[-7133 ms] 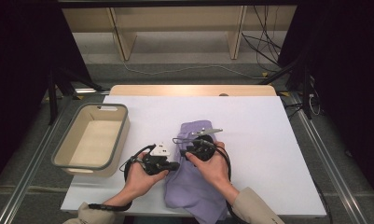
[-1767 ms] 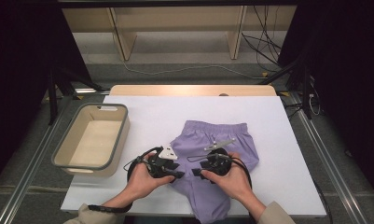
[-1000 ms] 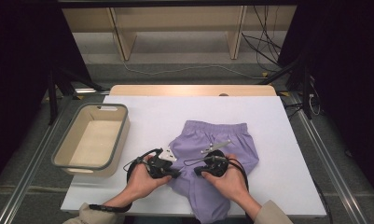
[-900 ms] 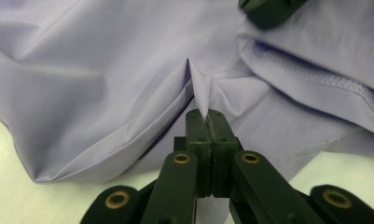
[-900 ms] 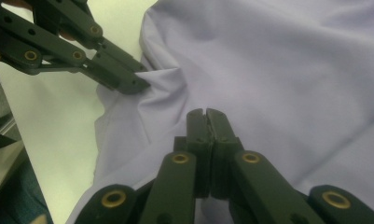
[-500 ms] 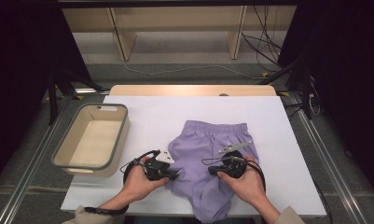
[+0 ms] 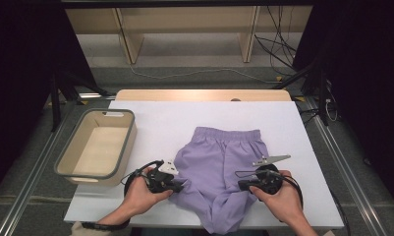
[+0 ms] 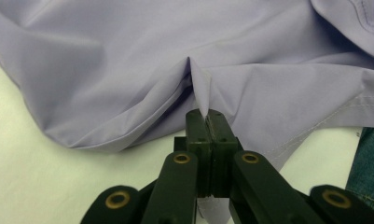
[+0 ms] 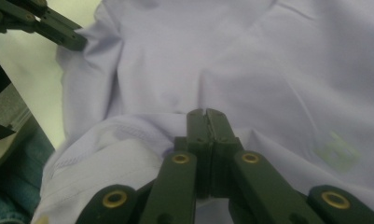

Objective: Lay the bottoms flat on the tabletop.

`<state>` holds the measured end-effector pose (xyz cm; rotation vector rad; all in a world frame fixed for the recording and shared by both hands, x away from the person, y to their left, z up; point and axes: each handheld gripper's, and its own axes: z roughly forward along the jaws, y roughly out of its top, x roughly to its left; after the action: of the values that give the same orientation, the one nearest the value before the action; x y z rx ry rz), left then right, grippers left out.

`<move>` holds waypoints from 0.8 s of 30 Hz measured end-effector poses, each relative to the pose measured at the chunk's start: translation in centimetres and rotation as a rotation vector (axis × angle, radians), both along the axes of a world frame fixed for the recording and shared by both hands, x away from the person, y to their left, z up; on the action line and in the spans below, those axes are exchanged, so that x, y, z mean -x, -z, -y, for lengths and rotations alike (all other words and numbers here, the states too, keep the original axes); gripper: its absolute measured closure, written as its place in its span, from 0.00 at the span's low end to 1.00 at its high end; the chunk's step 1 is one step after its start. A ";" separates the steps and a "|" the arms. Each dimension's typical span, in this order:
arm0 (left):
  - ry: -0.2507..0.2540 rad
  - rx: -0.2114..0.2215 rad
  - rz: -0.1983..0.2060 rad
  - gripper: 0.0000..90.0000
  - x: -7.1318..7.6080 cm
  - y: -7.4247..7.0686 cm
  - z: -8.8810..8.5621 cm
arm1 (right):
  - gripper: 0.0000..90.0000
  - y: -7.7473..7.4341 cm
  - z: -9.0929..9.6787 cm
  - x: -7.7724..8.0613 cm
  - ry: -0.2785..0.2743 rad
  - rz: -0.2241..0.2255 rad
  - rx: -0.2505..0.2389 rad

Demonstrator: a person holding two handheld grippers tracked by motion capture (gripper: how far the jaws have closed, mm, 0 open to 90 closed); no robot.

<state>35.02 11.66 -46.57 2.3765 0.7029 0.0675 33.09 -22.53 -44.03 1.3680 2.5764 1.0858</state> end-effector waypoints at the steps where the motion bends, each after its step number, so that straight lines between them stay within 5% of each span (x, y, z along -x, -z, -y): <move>1: -0.001 -0.001 -0.002 0.99 0.1 0.0 -0.2 | 1.00 0.0 0.4 0.2 0.004 0.000 0.001; 24: -0.039 -0.036 -0.038 0.99 1.1 0.2 -3.6 | 1.00 0.7 7.8 3.8 0.096 -0.111 0.095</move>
<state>33.89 15.28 -46.77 2.4048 0.7718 0.0520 29.31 -30.32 -44.75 1.5522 2.5685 0.8869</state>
